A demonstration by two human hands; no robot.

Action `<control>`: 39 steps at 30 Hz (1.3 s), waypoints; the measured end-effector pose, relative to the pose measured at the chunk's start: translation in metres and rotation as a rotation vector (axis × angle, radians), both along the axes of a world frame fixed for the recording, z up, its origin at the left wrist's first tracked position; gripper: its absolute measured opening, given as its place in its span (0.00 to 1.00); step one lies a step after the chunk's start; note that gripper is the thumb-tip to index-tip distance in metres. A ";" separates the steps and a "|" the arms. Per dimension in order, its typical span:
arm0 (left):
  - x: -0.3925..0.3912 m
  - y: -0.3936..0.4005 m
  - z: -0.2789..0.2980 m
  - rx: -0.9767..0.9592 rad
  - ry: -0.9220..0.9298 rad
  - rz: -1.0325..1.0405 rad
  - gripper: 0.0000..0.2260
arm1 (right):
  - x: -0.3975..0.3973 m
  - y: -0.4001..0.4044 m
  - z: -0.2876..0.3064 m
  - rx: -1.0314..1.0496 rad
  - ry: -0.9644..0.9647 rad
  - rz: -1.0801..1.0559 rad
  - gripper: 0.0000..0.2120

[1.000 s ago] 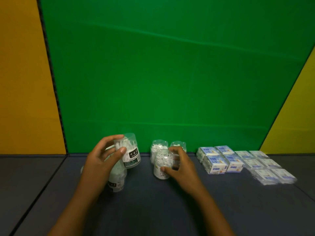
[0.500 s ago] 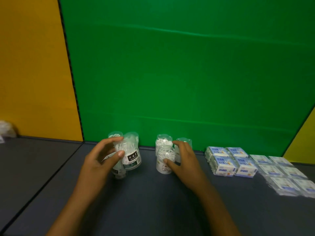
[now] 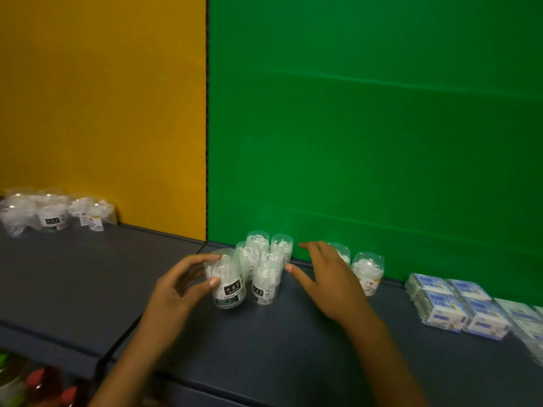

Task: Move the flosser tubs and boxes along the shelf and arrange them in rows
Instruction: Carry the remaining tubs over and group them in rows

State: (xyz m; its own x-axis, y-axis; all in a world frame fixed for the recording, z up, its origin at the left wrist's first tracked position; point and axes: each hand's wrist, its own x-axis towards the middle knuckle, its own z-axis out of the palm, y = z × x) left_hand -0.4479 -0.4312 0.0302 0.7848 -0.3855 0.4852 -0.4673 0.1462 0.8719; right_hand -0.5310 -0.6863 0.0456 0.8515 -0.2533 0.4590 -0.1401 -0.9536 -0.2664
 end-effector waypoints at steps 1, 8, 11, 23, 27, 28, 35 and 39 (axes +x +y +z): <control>0.005 0.005 -0.005 0.004 0.012 -0.010 0.13 | 0.002 0.006 0.000 0.006 0.003 -0.004 0.28; 0.034 0.021 -0.035 0.123 -0.021 -0.053 0.15 | 0.019 0.041 -0.007 0.077 0.034 -0.027 0.26; 0.043 0.018 -0.043 0.167 -0.046 -0.108 0.15 | 0.022 0.053 -0.008 0.083 0.034 -0.063 0.26; 0.054 0.014 -0.059 0.117 0.126 -0.219 0.22 | 0.007 0.080 -0.009 0.082 0.047 -0.158 0.24; 0.066 0.034 -0.043 0.215 0.037 -0.081 0.20 | 0.008 0.086 0.002 0.043 0.038 -0.137 0.25; 0.069 0.041 -0.036 0.247 0.002 -0.037 0.18 | 0.009 0.088 0.006 0.032 0.037 -0.126 0.25; 0.070 0.102 0.020 0.659 -0.353 0.319 0.19 | 0.020 0.110 0.023 -0.049 0.014 -0.032 0.26; 0.056 0.143 0.036 0.841 -0.441 0.475 0.22 | 0.028 0.130 0.018 -0.060 0.010 0.051 0.26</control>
State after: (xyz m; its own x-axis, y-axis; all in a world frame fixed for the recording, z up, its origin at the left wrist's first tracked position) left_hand -0.3918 -0.2885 0.0659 0.7623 -0.4298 0.4838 -0.6180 -0.7055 0.3470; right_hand -0.5029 -0.5566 0.0637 0.8671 -0.1816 0.4638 -0.0932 -0.9739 -0.2070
